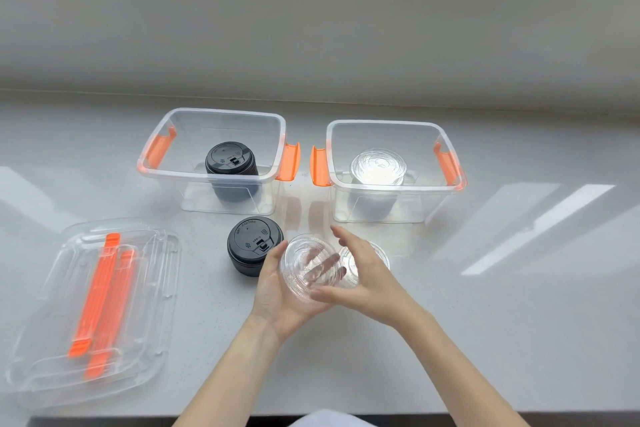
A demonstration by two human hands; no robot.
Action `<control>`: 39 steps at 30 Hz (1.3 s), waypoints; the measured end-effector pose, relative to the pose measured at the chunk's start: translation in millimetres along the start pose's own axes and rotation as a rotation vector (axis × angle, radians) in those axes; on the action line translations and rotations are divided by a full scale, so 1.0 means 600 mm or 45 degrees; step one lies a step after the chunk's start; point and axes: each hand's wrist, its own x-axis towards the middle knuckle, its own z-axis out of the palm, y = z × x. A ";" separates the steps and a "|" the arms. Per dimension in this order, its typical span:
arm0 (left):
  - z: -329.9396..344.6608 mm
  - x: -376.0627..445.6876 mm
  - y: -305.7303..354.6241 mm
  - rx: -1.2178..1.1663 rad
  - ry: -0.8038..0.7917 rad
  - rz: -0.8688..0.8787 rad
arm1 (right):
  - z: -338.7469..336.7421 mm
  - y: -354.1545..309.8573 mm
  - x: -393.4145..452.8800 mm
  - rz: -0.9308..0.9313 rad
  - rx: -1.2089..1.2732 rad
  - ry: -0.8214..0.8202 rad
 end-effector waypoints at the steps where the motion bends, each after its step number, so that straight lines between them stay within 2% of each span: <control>1: -0.003 -0.001 0.002 -0.001 0.013 0.008 | -0.008 0.010 0.001 0.056 0.045 0.018; 3: -0.010 -0.004 0.005 0.015 0.015 0.030 | -0.023 0.034 0.004 0.114 -0.016 0.045; 7: -0.021 -0.010 0.010 0.093 0.060 0.073 | -0.028 0.081 0.008 0.184 -0.524 -0.029; 11: -0.025 -0.012 0.009 0.087 0.084 0.079 | -0.015 0.100 0.009 0.202 -0.607 -0.006; 15: -0.025 -0.012 0.009 0.107 0.107 0.092 | -0.022 0.076 0.011 0.220 -0.267 0.204; 18: -0.015 -0.011 0.010 0.091 0.102 0.089 | -0.040 0.033 0.013 0.080 -0.087 0.285; 22: 0.015 -0.007 0.009 0.005 -0.029 0.029 | -0.043 -0.031 0.007 -0.152 -0.068 0.142; 25: 0.033 -0.002 0.005 -0.008 -0.173 0.016 | -0.033 -0.049 0.002 -0.207 -0.116 0.038; 30: 0.051 0.005 0.008 0.087 -0.334 0.073 | -0.054 -0.053 0.000 -0.196 -0.151 0.031; 33: 0.075 0.019 0.022 0.173 -0.392 0.122 | -0.088 -0.055 0.002 -0.149 -0.019 0.043; 39: 0.167 0.058 0.064 0.291 -0.511 0.156 | -0.181 -0.054 0.039 0.185 0.498 0.405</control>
